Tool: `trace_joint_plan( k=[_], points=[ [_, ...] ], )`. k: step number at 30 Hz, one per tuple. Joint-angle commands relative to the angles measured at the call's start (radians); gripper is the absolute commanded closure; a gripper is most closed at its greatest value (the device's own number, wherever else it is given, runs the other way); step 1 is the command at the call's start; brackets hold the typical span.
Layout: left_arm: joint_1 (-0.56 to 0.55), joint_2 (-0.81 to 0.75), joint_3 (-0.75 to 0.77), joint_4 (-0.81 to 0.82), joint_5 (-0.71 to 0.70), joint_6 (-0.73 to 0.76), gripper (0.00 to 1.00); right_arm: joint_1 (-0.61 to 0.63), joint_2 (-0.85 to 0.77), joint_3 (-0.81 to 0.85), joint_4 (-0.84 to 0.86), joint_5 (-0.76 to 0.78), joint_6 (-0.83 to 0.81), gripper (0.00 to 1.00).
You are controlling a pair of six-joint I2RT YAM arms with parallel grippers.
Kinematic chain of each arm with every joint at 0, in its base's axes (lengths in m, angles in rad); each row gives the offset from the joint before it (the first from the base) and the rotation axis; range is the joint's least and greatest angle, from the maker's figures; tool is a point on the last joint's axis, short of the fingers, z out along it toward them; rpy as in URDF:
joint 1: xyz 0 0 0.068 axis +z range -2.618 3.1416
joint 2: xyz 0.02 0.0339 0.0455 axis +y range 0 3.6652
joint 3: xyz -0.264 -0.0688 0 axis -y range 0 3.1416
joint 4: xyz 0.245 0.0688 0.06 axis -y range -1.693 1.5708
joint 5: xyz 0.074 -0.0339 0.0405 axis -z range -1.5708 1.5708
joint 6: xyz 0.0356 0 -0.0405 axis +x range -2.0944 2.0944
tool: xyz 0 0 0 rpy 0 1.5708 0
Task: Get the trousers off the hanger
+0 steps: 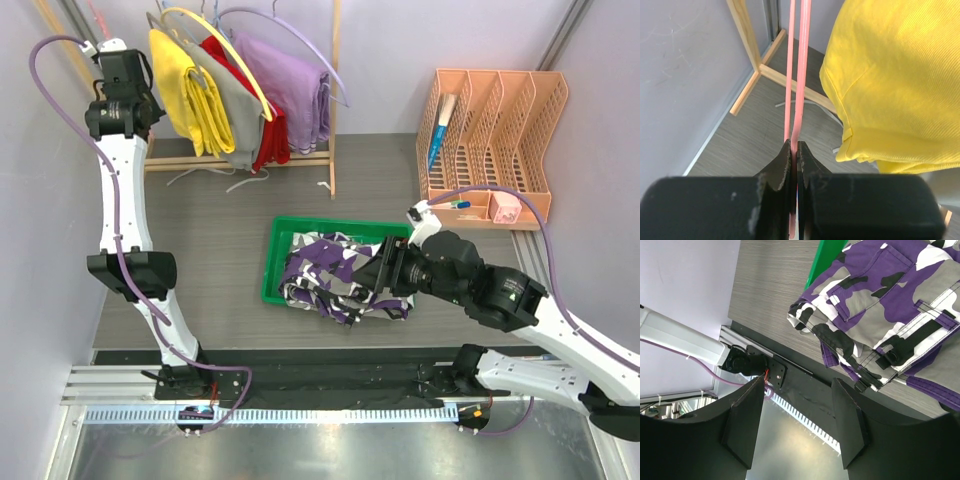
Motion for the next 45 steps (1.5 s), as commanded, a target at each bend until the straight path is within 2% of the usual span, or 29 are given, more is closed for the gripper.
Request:
trace_joint_plan(
  k=[1,6,19,26,41,45],
  points=[
    [-0.003,-0.002,0.015,0.133,-0.002,0.025,1.00,0.005,0.007,0.053,0.041,0.016,-0.010,0.38],
    [-0.003,-0.057,-0.081,0.214,-0.015,0.026,1.00,0.005,0.042,0.056,0.044,0.008,-0.022,0.38],
    [-0.003,-0.019,-0.074,0.353,0.015,0.063,1.00,0.005,0.065,0.079,0.046,0.011,-0.045,0.38],
    [-0.003,0.072,0.041,0.307,0.015,0.089,1.00,0.005,0.090,0.098,0.049,0.008,-0.065,0.39],
    [-0.006,0.171,0.084,0.342,0.017,0.134,1.00,0.005,0.097,0.122,0.049,0.019,-0.094,0.39],
    [-0.007,0.181,0.081,0.273,-0.020,0.117,1.00,0.005,0.111,0.130,0.050,0.008,-0.094,0.38]
  ],
)
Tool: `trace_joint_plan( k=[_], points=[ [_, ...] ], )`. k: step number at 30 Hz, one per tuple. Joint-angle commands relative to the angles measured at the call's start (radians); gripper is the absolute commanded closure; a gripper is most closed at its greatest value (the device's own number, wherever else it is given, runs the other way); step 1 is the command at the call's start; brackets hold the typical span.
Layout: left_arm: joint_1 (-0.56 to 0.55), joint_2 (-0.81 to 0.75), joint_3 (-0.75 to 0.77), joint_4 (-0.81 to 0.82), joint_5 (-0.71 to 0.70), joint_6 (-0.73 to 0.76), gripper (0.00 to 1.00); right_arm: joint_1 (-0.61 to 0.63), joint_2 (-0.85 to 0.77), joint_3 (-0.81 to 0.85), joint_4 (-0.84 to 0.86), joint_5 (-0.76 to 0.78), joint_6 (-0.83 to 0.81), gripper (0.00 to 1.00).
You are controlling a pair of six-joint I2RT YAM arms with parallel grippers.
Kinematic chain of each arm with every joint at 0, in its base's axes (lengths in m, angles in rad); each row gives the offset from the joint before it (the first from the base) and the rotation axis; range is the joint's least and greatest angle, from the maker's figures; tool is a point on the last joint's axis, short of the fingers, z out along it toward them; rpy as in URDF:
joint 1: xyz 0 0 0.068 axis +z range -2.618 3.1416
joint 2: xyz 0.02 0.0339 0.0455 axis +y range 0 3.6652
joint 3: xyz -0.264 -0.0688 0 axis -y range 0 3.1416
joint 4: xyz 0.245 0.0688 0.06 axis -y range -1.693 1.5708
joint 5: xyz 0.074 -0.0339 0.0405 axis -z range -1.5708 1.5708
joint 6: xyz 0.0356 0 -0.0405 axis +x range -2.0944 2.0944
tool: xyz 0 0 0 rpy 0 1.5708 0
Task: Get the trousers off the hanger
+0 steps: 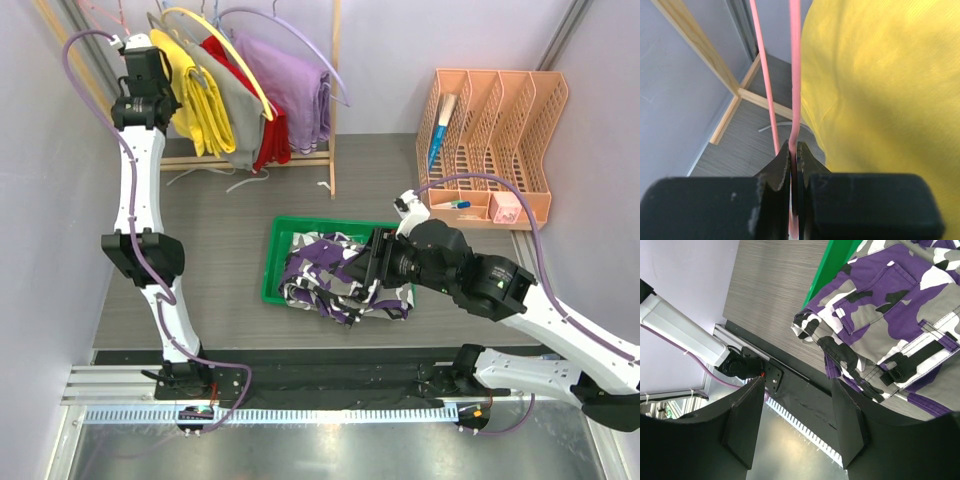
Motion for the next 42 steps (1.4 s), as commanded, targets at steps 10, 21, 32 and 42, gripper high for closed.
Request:
trace_joint_plan(
  k=[10,21,32,42],
  points=[
    [-0.003,-0.053,-0.097,0.049,-0.065,0.002,1.00,0.005,-0.011,0.018,0.074,-0.007,-0.014,0.39],
    [-0.004,-0.206,-0.247,0.077,0.016,-0.035,0.54,0.006,-0.091,-0.043,0.078,-0.004,0.011,0.39],
    [-0.006,-0.361,-0.250,0.006,0.080,-0.053,0.37,0.006,-0.189,-0.091,0.025,0.034,0.015,0.37],
    [-0.006,-0.631,-0.403,-0.074,0.241,-0.124,0.18,0.006,-0.243,-0.115,-0.043,0.089,-0.006,0.34]
  ],
)
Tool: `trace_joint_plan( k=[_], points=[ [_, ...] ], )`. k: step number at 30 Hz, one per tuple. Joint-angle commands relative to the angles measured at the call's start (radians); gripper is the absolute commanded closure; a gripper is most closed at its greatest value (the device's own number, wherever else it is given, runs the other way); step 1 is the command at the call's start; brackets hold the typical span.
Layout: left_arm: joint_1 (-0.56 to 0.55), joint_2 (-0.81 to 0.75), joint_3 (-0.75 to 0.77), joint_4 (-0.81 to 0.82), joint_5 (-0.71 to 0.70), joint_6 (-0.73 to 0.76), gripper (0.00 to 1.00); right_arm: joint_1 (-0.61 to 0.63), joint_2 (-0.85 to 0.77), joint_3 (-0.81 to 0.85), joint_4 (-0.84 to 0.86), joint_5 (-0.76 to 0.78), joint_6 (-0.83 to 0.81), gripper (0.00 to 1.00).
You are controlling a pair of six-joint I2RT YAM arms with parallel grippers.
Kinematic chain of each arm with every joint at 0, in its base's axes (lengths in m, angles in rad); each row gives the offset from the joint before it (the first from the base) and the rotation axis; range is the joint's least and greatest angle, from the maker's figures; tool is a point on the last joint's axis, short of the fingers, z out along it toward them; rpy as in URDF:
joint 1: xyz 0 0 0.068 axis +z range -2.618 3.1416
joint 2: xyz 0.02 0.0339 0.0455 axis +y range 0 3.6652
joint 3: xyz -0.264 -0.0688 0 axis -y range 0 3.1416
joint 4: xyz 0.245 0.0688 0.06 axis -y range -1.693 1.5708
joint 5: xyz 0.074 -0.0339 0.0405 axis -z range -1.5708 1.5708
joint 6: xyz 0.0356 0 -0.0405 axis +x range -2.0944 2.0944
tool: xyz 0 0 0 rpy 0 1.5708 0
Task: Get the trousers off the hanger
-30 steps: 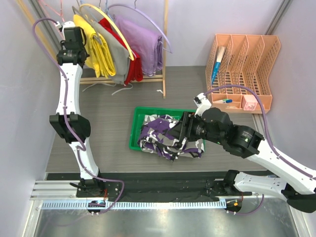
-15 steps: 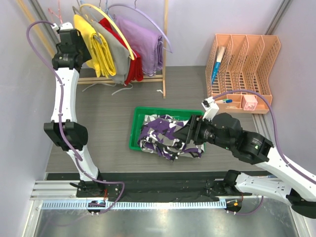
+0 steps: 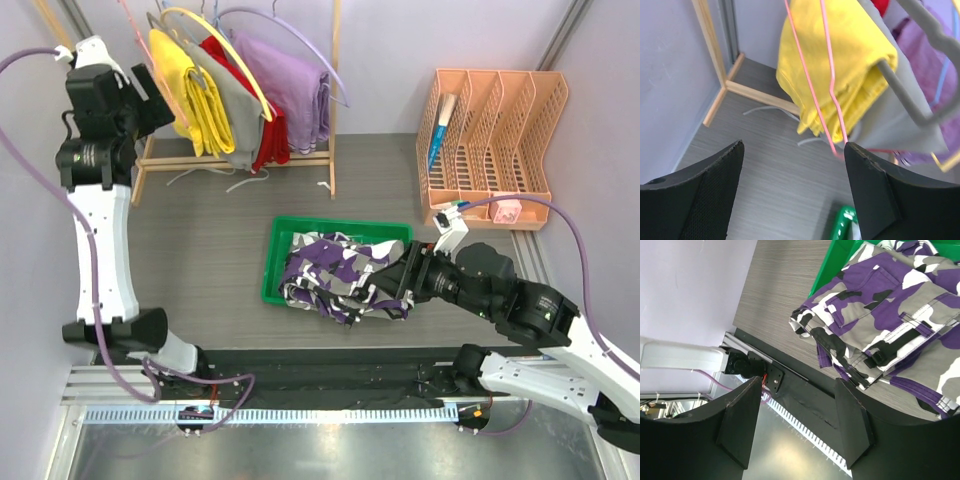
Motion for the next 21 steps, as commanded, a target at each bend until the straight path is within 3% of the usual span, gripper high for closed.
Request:
trace_joint_plan(
  k=[1,3,7,13,17,21],
  points=[
    [-0.002,-0.173,-0.189,0.015,0.185,-0.074,0.15,0.005,-0.014,-0.020,-0.018,0.061,-0.010,0.34],
    [-0.002,-0.305,-0.303,0.100,0.282,-0.143,0.14,0.005,-0.020,-0.036,-0.021,0.073,-0.007,0.33],
    [0.000,-0.556,-0.690,0.269,0.544,-0.284,0.13,0.006,-0.021,-0.066,-0.017,0.115,0.016,0.33],
    [-0.002,-0.925,-1.085,0.470,0.733,-0.528,0.11,0.006,-0.061,-0.119,0.012,0.164,0.065,0.31],
    [-0.032,-1.085,-1.347,0.601,0.816,-0.697,0.11,0.005,-0.136,-0.202,0.045,0.228,0.131,0.29],
    [-0.067,-1.187,-1.501,0.723,0.882,-0.807,0.10,0.005,-0.213,-0.268,0.062,0.299,0.197,0.23]
  ],
)
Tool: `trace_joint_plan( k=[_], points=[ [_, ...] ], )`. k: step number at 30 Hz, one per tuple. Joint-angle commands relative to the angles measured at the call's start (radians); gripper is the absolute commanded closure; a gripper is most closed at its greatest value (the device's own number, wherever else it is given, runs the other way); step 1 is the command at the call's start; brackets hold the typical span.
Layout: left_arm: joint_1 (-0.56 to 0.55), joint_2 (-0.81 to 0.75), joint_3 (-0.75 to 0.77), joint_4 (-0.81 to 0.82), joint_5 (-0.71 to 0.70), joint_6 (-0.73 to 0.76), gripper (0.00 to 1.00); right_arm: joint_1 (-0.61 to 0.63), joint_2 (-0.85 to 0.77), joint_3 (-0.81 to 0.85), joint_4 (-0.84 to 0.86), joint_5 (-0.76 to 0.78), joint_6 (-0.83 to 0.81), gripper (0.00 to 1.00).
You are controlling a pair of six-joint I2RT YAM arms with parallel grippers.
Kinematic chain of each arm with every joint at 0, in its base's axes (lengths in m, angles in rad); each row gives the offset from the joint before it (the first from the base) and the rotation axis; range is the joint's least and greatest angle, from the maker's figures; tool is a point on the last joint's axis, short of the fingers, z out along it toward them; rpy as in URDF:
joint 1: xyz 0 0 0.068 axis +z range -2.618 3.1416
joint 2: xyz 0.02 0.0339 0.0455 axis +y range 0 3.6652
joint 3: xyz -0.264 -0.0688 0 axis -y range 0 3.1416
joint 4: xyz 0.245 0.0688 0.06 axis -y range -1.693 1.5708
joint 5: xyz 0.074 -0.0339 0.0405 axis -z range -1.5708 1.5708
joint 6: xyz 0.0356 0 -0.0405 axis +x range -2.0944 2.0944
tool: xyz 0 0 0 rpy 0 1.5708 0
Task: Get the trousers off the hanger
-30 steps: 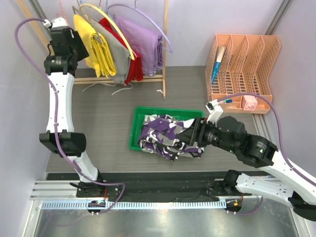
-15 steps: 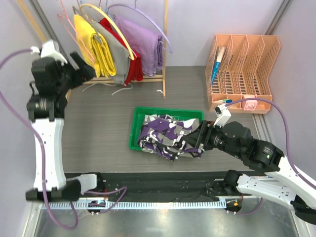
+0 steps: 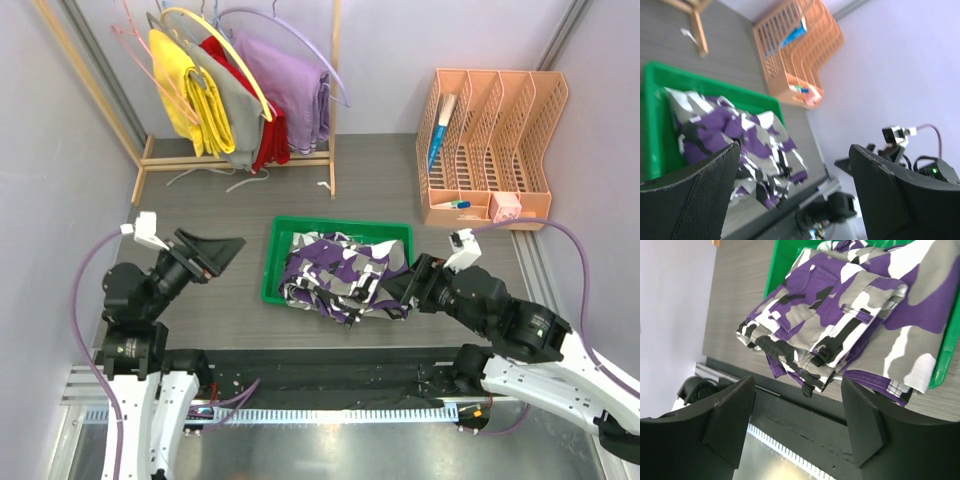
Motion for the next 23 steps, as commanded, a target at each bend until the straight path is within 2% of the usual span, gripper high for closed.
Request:
trace_joint_plan(
  k=[1,2,4,11,17,19,21,22,23],
  points=[
    [-0.028,-0.052,-0.158,0.302,0.178,-0.231,0.10,0.005,-0.088,-0.056,0.067,0.135,0.113,0.18],
    [-0.051,-0.042,-0.200,0.517,0.211,-0.367,0.09,0.006,-0.103,-0.080,0.067,0.150,0.122,0.16],
    [-0.089,-0.029,-0.285,0.646,0.261,-0.446,0.05,0.003,-0.135,-0.104,0.067,0.177,0.150,0.14],
    [-0.195,-0.050,-0.347,0.648,0.311,-0.415,0.02,0.005,-0.195,-0.231,0.093,0.169,0.219,0.10],
    [-0.225,-0.243,-0.492,0.682,0.334,-0.469,0.01,0.006,-0.241,-0.347,0.171,0.141,0.251,0.05],
    [-0.226,-0.339,-0.550,0.745,0.328,-0.571,0.00,0.005,-0.261,-0.369,0.196,0.146,0.252,0.04],
    [-0.225,-0.404,-0.652,0.880,0.311,-0.657,0.00,0.005,-0.284,-0.415,0.233,0.123,0.223,0.04],
    [-0.228,-0.474,-0.681,0.918,0.303,-0.738,0.00,0.005,-0.307,-0.423,0.247,0.120,0.216,0.00],
    [-0.228,-0.470,-0.710,1.082,0.295,-0.803,0.00,0.005,-0.324,-0.439,0.259,0.103,0.194,0.00]
  ],
)
